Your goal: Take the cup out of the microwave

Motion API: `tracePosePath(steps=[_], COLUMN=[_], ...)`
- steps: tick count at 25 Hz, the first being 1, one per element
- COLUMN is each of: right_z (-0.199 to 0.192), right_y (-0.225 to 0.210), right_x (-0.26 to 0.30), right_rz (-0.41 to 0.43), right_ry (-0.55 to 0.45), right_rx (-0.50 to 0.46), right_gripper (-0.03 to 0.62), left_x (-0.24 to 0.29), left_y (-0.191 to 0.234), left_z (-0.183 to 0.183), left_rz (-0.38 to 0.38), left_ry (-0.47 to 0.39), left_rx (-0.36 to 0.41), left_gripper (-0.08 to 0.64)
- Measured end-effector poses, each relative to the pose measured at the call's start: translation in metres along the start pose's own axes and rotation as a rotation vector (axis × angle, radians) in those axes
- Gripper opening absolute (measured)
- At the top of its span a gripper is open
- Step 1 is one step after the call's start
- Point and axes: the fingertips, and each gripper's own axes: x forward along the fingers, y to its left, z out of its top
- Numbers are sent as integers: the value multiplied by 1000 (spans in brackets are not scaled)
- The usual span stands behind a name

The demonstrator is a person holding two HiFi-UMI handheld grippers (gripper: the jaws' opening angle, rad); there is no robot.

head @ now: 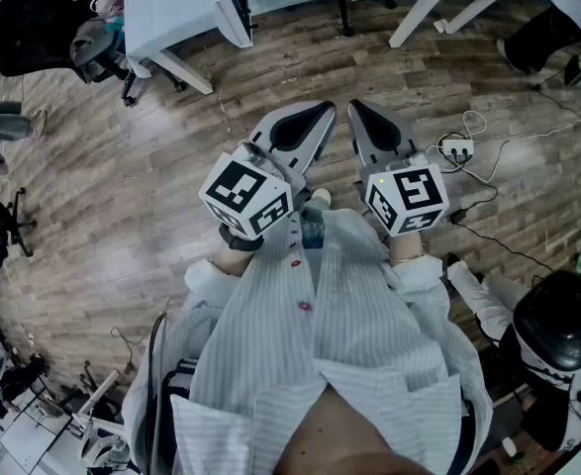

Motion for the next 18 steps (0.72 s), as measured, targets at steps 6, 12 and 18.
tracePosePath(steps=[6,12,18], right_z=[-5,-8,-14], right_y=[-8,-17,-20], right_x=[-10,-20,-20], right_rz=[-5,3,9], right_ry=[0,-8,1], right_rx=[15,17,29], right_gripper=[32,32,34], left_x=[8,12,13], left_y=[-9,-21,-20], left_z=[-2,-5,-11], left_rz=[4,13,26], left_ry=[-8,-19,-4], left_rx=[5,18,18], left_gripper=[8,8,8])
